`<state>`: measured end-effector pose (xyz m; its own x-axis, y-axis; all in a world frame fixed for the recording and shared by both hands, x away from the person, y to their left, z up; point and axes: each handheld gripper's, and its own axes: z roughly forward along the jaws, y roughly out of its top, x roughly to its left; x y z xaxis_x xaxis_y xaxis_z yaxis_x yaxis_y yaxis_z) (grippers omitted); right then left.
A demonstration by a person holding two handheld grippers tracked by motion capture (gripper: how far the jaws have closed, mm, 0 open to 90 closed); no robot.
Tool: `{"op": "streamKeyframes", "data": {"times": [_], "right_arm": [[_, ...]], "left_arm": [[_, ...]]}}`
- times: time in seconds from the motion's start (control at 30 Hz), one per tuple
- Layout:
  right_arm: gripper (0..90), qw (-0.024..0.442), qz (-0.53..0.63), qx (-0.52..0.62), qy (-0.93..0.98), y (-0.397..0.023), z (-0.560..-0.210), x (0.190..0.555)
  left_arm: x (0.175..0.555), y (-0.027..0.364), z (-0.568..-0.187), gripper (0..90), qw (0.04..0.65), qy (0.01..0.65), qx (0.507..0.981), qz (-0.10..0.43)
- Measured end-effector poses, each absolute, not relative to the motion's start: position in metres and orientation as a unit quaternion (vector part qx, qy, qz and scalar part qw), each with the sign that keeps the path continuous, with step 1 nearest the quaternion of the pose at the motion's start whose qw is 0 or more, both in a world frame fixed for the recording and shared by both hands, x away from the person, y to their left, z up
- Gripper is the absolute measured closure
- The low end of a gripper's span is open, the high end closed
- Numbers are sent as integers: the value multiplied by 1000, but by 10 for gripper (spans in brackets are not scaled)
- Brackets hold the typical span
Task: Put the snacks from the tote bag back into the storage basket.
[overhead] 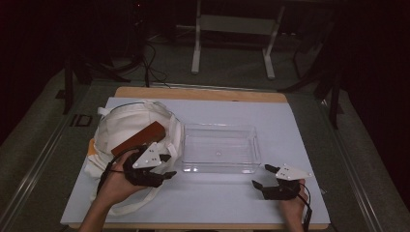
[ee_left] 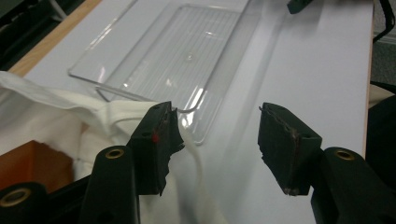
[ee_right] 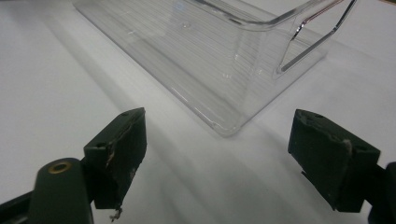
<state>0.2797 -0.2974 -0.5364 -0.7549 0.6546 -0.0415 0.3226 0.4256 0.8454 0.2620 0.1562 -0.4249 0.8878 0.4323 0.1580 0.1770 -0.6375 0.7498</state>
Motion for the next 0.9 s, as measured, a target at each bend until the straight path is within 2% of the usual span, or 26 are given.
{"op": "streamKeyframes", "data": {"times": [0.57, 0.9], "right_arm": [[193, 186, 446, 298, 823, -297, -536, 280], [193, 187, 446, 297, 824, -297, -536, 280]], "left_arm": [[281, 183, -412, 450, 371, 182, 891, 187], [294, 205, -415, 447, 354, 211, 891, 192]]}}
